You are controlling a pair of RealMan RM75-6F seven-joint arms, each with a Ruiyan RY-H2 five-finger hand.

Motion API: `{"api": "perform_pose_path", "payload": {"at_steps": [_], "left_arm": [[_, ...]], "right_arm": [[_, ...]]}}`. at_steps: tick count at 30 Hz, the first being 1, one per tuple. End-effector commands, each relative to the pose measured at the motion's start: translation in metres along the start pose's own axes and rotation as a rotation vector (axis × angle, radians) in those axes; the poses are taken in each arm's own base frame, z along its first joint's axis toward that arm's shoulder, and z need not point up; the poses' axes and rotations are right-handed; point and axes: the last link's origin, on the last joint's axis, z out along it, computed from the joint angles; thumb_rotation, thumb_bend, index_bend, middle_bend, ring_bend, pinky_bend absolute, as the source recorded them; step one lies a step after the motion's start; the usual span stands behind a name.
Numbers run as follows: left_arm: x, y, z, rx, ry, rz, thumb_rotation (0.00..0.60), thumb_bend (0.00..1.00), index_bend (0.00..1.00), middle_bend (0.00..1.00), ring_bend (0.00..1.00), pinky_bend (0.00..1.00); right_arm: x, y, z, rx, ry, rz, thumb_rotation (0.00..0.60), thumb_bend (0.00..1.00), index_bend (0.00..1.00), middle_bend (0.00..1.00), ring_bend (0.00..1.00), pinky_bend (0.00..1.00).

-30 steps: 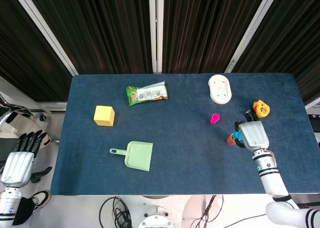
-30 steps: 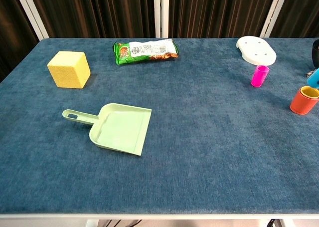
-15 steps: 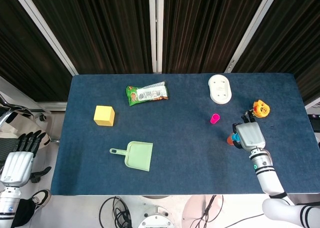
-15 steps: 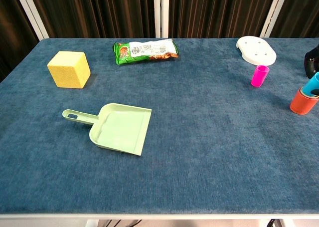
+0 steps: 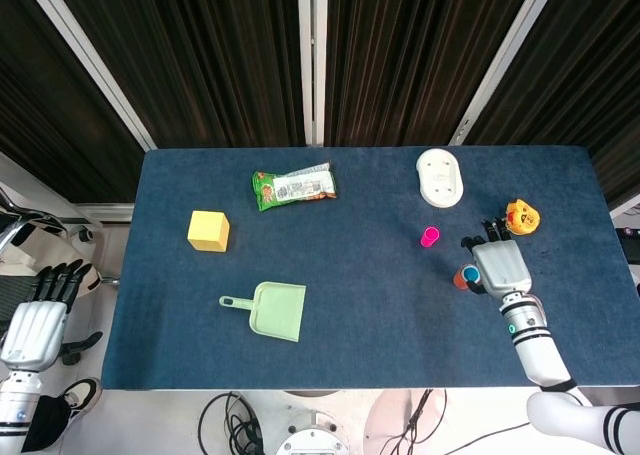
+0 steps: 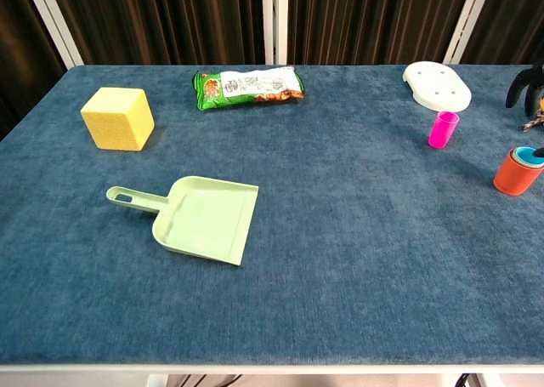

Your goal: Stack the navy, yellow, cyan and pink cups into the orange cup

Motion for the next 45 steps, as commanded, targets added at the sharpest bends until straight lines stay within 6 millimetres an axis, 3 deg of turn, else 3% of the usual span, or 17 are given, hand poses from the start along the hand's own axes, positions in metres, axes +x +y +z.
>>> {"api": "perform_pose_path", "payload": {"at_steps": [1,11,18,29,45], "left_arm": [[0.0,0.0,0.001,-0.003,-0.001,0.0,0.6,0.06,0.08,0.03,0.0,0.01],[0.0,0.0,-0.002,0.001,-0.003,-0.002,0.6,0.06,0.08,0.03,0.0,0.01],[-0.002,-0.005,-0.003,0.027,-0.005,-0.025,0.6,0.06,0.08,0.03,0.0,0.01],[-0.005,-0.002,0.002,0.009,-0.011,-0.02,0.6,0.06,0.08,0.02,0.0,0.01],[-0.007,-0.006,0.001,0.017,-0.019,-0.017,0.6,0.06,0.08,0.02,0.0,0.01]], "right_arm": [[0.006,-0.001,0.005,-0.003,0.029,0.004,0.6,0.08,0.3,0.35,0.06,0.0],[0.002,-0.019,0.062,-0.036,0.038,-0.067,0.6,0.08,0.3,0.34,0.06,0.0],[-0.006,-0.04,0.084,-0.01,0.014,-0.052,0.6,0.08,0.3,0.34,0.06,0.0],[-0.014,-0.056,0.101,-0.013,-0.032,-0.035,0.6,0.1,0.34,0.37,0.07,0.0],[-0.026,-0.065,0.107,-0.019,-0.07,-0.062,0.6,0.12,0.42,0.45,0.14,0.0]]}}
